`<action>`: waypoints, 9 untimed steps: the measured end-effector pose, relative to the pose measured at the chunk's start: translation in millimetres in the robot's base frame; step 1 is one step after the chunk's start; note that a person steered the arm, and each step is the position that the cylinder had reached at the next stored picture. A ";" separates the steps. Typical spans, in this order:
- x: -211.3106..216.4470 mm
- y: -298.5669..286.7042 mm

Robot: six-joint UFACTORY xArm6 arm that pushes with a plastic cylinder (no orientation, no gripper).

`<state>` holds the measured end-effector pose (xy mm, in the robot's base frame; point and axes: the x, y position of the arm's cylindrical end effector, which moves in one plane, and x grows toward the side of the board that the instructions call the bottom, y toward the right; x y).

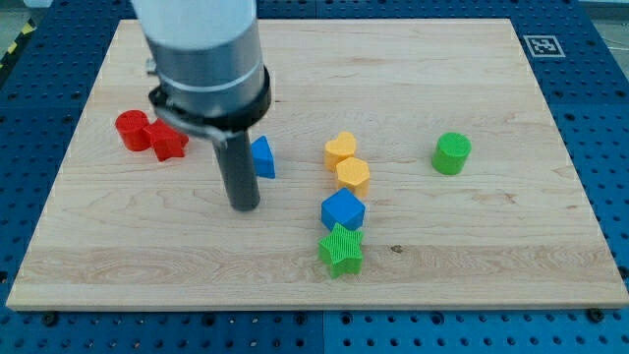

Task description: Move the yellow hexagon bottom diagonally to the green circle

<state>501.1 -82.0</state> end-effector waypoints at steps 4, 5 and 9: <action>-5.8 91.8; -0.5 137.3; -8.3 81.0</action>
<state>492.8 -1.0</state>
